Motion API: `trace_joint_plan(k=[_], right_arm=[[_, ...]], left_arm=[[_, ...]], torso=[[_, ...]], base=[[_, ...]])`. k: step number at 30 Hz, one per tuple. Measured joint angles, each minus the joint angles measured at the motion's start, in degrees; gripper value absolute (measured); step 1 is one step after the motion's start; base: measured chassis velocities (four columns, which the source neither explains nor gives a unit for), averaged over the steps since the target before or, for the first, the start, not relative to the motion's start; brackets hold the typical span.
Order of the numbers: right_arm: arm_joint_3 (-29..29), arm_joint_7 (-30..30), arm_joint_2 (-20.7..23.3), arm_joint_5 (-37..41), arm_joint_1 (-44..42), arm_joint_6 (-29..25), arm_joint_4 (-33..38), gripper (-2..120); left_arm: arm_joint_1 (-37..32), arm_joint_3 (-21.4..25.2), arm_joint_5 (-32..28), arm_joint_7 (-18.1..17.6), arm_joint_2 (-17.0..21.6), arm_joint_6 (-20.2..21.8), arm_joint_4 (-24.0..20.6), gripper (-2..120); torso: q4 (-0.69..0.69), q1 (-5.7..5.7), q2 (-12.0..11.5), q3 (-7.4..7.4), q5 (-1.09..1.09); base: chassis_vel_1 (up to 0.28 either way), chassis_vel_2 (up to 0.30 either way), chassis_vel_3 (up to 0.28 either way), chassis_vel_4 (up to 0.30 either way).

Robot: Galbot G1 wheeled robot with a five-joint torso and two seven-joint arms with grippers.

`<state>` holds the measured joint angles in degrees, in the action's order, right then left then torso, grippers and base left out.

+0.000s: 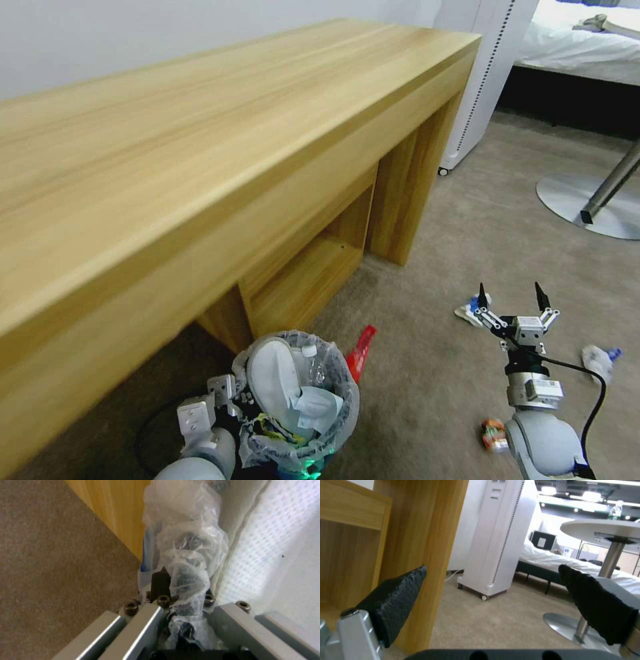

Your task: Pick up the trash bin and place the garbage on the floor into it.

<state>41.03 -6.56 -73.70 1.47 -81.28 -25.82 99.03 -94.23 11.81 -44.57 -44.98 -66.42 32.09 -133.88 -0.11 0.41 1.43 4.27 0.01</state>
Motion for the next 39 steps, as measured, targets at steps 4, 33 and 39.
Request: trace_joint_plan(k=[4,33,39], right_arm=[[0.73,1.07,0.22,0.12,0.16,-0.84,-0.57,100],[-0.70,-5.39,8.43,-2.83,-1.15,5.63,-1.09,100],[-3.14,-9.93,13.09,-0.29,-1.58,8.54,-0.37,100]], left_arm=[[-0.56,-0.06,0.21,0.14,0.09,0.06,-0.07,0],[-4.92,1.70,-3.98,-0.18,1.68,2.99,-4.24,0],[-3.78,2.58,-4.98,-0.59,1.77,2.35,-4.33,0]], torso=[[-0.02,-0.05,0.00,-0.04,0.00],[-0.01,-0.04,0.02,-0.03,0.00],[0.00,-0.04,0.02,-0.02,0.00]], base=[[-0.023,0.005,-0.001,-0.007],[0.011,-0.009,-0.007,0.011],[0.000,0.000,0.000,0.000]])
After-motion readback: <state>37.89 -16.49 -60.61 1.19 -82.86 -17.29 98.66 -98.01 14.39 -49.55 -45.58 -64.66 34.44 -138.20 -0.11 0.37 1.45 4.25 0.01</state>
